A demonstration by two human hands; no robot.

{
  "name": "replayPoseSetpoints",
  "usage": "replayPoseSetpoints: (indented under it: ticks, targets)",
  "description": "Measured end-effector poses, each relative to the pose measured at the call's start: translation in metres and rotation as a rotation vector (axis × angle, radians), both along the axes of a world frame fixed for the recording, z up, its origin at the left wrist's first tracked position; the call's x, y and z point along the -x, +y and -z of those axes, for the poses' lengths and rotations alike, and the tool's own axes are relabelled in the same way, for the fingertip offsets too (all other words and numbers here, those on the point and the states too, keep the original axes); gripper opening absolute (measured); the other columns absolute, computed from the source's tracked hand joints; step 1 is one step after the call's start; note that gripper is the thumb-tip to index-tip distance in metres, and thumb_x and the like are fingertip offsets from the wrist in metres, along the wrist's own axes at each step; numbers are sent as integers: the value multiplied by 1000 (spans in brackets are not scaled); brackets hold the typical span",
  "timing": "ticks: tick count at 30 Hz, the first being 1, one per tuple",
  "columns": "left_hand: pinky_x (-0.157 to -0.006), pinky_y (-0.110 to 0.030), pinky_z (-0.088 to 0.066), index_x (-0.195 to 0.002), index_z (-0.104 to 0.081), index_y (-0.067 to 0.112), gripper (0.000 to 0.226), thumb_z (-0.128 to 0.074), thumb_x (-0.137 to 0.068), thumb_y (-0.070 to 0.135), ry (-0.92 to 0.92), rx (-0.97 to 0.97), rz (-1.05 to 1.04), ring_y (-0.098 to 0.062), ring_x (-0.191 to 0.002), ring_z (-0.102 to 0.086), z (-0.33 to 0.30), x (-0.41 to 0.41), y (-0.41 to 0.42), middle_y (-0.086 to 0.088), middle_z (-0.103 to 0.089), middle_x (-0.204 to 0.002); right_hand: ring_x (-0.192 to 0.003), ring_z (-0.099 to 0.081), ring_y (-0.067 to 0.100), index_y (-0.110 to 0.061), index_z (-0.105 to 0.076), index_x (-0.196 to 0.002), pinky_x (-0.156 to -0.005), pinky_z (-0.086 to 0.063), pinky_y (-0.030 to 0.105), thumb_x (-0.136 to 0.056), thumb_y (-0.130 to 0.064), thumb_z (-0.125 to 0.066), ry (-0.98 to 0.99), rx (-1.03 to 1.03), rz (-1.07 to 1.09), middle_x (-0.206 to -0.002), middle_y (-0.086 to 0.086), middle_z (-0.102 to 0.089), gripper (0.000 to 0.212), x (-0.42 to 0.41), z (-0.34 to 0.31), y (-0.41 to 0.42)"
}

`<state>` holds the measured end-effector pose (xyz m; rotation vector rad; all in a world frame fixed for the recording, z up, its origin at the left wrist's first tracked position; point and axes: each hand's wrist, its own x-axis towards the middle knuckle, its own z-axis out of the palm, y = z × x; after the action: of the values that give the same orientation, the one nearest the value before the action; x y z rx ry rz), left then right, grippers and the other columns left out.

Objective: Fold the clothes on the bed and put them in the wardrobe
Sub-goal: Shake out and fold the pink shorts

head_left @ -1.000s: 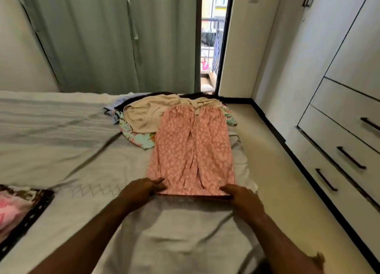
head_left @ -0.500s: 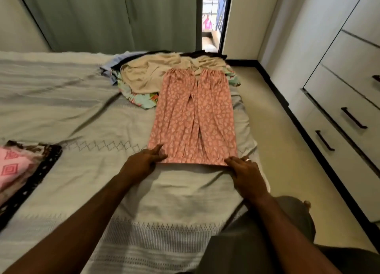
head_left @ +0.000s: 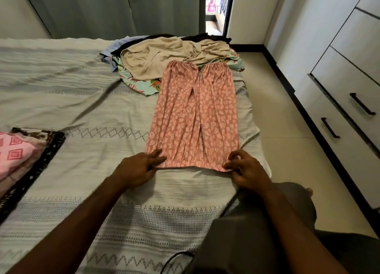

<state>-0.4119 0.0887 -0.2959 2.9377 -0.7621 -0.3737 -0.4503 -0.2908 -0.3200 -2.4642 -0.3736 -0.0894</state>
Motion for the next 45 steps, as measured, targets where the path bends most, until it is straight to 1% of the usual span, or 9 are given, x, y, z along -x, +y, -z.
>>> replayPoseSetpoints:
  ticks: [2, 4, 10, 20, 28, 33, 37, 41, 45]
  targets:
    - [-84, -38, -49, -146, -48, 41, 80, -19, -84, 83, -128, 3, -20, -23, -123, -54, -5, 2, -6, 11, -34, -161, -95, -64, 8, -24, -80, -97, -80, -56, 23, -75, -42, -71, 18, -114, 28, -115, -9, -58, 30, 1, -3, 0]
    - [-79, -40, -45, -127, -69, 32, 71, -36, -85, 79, -335, 77, -35, -26, -108, -59, -5, 5, -22, 5, -59, -143, -97, -63, 8, -22, -78, -100, -81, -49, 12, -73, -46, -75, -2, -213, 120, -114, -4, -58, 36, 1, -4, 2]
    - [-80, -37, -25, -88, -74, 27, 27, -54, -91, 46, -452, 274, -17, -16, -96, -54, 5, 15, -101, 13, -69, -92, -89, -60, 20, -18, -58, -111, -77, -49, 33, -72, -51, -85, 133, -190, 585, -99, 2, -61, 57, 1, -12, 11]
    - [-77, -40, -41, -105, -77, 27, 22, -59, -93, 31, -376, 342, -53, -20, -96, -58, 37, 18, -118, 4, -67, -101, -56, -56, 17, -25, -59, -96, -56, -46, 33, -86, -16, -77, 149, -548, 479, -63, 11, -61, 23, 12, -22, 15]
    - [-86, -39, -39, -122, -71, 27, 30, -52, -100, 36, -276, 447, 1, -20, -102, -54, 34, 17, -151, 1, -65, -109, -64, -64, 14, -17, -55, -115, -62, -50, 33, -86, -8, -76, 168, -856, 546, -69, 6, -66, 37, 23, -24, -7]
    - [-84, -44, -49, -119, -73, 16, 29, -64, -95, 29, -253, 607, -46, -18, -95, -59, 33, 18, -140, -2, -70, -104, -74, -65, 19, -21, -55, -111, -63, -50, 30, -81, -6, -81, 140, -791, 467, -83, 9, -69, 42, 22, -20, 2]
    - [-77, -32, -44, -104, -76, 10, 24, -77, -85, 26, -521, 747, -398, -17, -86, -61, 17, 27, -107, -3, -71, -93, -79, -64, 19, -18, -55, -103, -66, -52, 30, -80, 0, -79, -38, -655, 433, -89, 2, -64, 38, 11, -29, 15]
    - [-68, -29, -50, -82, -71, 13, 26, -87, -76, 32, -241, 837, -901, -14, -71, -64, 8, 28, -60, 2, -68, -76, -75, -59, 8, -16, -50, -102, -64, -52, 26, -81, -1, -76, -150, -629, 280, -88, -6, -59, 37, -13, -52, 47]
    - [-57, -22, -51, -72, -77, 14, 18, -88, -76, 28, 77, 951, -834, -7, -58, -67, 6, 15, -43, 3, -73, -64, -66, -58, 22, -20, -48, -105, -57, -52, 39, -80, 5, -69, -156, -495, 57, -80, 6, -58, 41, -38, -67, 91]
